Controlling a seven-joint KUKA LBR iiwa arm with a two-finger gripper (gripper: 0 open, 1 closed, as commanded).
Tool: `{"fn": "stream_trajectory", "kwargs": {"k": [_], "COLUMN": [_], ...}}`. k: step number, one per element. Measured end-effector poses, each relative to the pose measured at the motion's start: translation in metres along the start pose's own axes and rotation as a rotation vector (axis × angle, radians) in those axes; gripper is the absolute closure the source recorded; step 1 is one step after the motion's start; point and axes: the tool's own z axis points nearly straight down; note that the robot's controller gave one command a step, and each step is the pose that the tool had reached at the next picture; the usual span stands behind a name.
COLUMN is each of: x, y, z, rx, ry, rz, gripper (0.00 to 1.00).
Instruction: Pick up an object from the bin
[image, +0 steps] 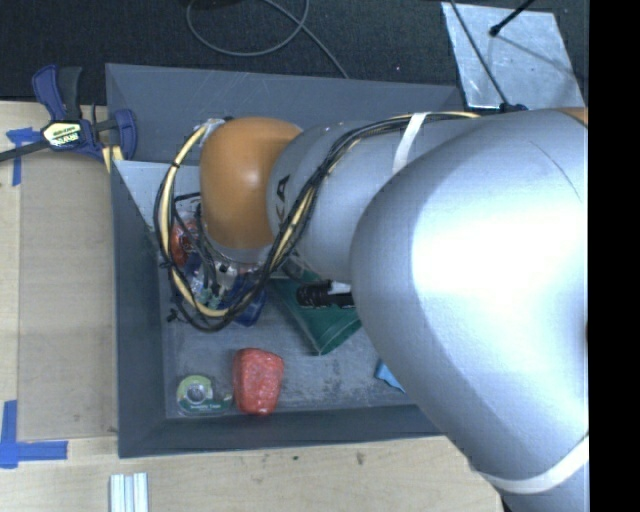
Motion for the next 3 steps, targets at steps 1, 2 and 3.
{"fn": "stream_trajectory", "kwargs": {"k": [1,2,3], "x": [-0.001,-0.002,-0.003], "y": [0.001,0.002,0.002], "z": [-0.025,-0.046,-0.056], "rx": [-0.004,-0.008,-0.010], "ry": [-0.003,-0.006,-0.009], "rz": [0.000,-0.001,-0.001], "gripper": [1.00,1.00,1.00]}}
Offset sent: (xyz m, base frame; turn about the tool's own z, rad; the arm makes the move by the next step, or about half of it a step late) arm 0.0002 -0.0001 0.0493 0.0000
